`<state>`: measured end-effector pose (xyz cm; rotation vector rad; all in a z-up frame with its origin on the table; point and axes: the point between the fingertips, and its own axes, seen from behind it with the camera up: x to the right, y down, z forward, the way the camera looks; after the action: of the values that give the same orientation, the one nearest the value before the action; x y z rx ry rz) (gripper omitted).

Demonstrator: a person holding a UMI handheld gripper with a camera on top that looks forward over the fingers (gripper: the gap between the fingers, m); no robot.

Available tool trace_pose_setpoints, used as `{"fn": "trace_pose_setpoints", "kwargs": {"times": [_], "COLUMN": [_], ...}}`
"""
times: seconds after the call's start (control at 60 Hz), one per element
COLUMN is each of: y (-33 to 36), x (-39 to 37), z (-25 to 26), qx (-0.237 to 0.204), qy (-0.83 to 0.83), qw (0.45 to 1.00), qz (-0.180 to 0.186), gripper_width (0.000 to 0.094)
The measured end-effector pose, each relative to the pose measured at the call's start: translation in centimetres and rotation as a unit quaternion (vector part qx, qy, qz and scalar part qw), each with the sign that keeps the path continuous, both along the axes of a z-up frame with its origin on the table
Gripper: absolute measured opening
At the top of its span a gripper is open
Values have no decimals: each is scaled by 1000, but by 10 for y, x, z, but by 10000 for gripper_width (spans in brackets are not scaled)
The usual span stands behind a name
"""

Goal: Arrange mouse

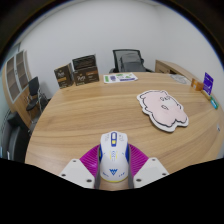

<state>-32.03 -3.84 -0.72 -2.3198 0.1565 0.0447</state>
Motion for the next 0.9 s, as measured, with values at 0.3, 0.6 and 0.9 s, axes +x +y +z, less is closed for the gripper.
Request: {"fn": "trace_pose_setpoints", "kwargs": {"times": [0.3,0.6,0.9], "y": [87,170,174], "x": [124,201,203], "z": [54,13,2], "qx": [34,4,-15], "qy": [-33,-19,-11], "qw": [999,1000,999], "qz": [-17,18,36], "gripper_width": [373,373,563]}}
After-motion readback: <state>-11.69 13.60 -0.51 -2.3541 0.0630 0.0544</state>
